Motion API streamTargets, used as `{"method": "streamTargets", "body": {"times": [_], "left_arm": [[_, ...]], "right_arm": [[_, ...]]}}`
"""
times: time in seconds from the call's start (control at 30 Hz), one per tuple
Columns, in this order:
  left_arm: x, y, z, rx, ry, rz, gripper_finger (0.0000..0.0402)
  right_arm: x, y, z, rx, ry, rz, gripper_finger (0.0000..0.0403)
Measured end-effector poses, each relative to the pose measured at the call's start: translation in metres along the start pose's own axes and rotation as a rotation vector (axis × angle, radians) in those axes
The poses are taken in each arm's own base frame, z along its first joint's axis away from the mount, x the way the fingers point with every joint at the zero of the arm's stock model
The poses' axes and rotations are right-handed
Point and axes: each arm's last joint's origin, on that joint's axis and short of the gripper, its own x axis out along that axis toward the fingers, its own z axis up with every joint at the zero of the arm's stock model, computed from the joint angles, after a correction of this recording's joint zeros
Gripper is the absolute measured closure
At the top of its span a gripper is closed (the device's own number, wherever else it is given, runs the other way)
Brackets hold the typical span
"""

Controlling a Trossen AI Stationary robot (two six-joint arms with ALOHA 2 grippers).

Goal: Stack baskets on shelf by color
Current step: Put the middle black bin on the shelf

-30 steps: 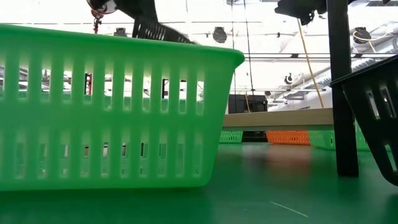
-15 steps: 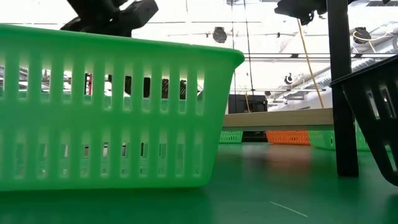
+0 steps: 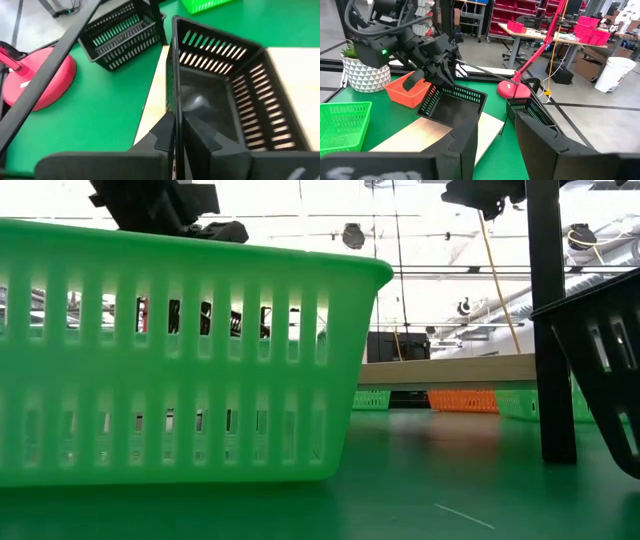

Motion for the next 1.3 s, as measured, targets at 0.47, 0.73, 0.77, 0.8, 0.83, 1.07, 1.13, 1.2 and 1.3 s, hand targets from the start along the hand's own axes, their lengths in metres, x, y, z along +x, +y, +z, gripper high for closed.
{"method": "streamTargets", "body": {"times": [0.47,0.73,0.77,0.8,0.83,1.07,1.13,1.2,1.3], "left_arm": [[0.009,0.000,0.007,0.085,0.037,0.011,0.0362],[0.008,0.000,0.007,0.088,0.040,0.013,0.0293],[0.008,-0.001,0.008,0.088,0.040,0.010,0.0289],[0.007,-0.001,0.010,0.090,0.040,0.006,0.0286],[0.005,-0.002,0.012,0.092,0.038,-0.001,0.0285],[-0.020,-0.017,0.035,0.124,0.011,-0.117,0.0284],[-0.031,-0.025,0.039,0.142,-0.012,-0.187,0.0284],[-0.041,-0.033,0.040,0.163,-0.042,-0.265,0.0284],[-0.053,-0.046,0.038,0.173,-0.091,-0.378,0.0284]], "right_arm": [[0.000,0.000,0.000,-0.005,0.000,0.000,0.0277],[0.000,0.000,0.000,-0.005,0.000,0.000,0.0277],[0.000,0.000,0.000,-0.005,0.001,0.000,0.0277],[0.000,0.000,0.000,-0.003,0.001,0.000,0.0277],[0.000,0.000,0.000,0.000,0.001,0.001,0.0277],[0.000,0.000,-0.001,0.001,0.008,0.001,0.0277],[0.000,0.000,-0.001,0.001,0.008,0.002,0.0277],[0.000,0.000,-0.001,0.000,0.012,0.002,0.0277],[0.000,0.000,-0.002,0.003,0.018,0.003,0.0277]]}}
